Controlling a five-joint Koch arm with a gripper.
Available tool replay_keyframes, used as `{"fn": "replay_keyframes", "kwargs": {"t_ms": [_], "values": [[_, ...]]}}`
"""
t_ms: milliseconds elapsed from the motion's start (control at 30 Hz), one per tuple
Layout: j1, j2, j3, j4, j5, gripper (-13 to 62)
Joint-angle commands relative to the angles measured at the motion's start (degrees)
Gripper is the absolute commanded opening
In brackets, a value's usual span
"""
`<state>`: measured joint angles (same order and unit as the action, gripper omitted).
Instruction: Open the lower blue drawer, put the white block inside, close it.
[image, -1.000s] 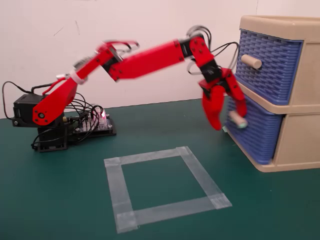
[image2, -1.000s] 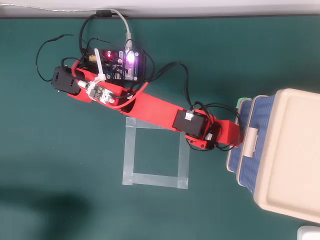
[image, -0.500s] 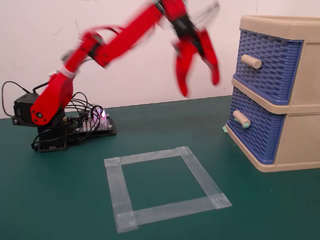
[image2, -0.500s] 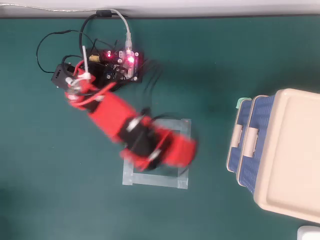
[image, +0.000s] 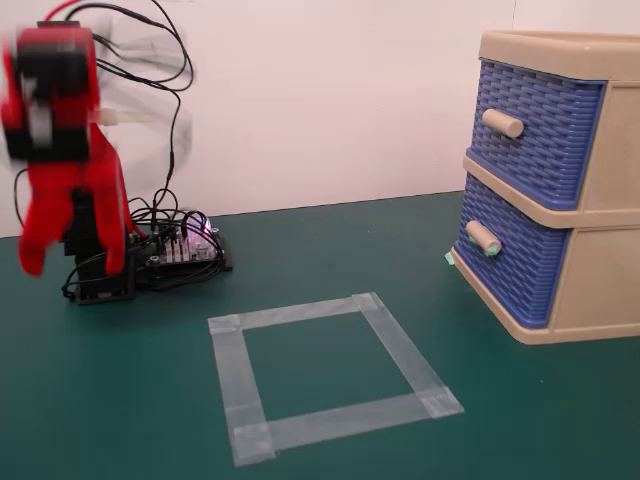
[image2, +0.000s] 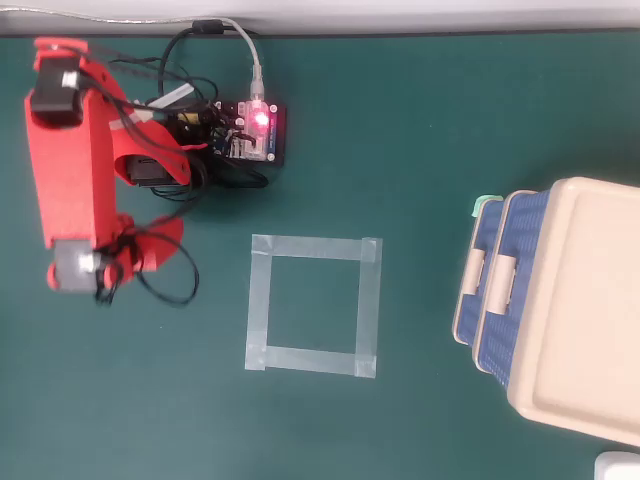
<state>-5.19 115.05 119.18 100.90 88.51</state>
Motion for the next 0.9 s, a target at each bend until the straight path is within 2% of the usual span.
{"fn": "replay_keyframes", "kwargs": {"t_ms": [0, 100, 267, 867], "values": [[-0.1, 4.7, 3.2, -4.6, 0.1, 33.7], [-0.2, 10.5, 16.2, -10.7, -0.1, 33.7], [-0.8, 20.1, 23.1, -8.4, -0.3, 33.8], [-2.2, 19.6, 23.2, -6.9, -1.9, 34.2]]}}
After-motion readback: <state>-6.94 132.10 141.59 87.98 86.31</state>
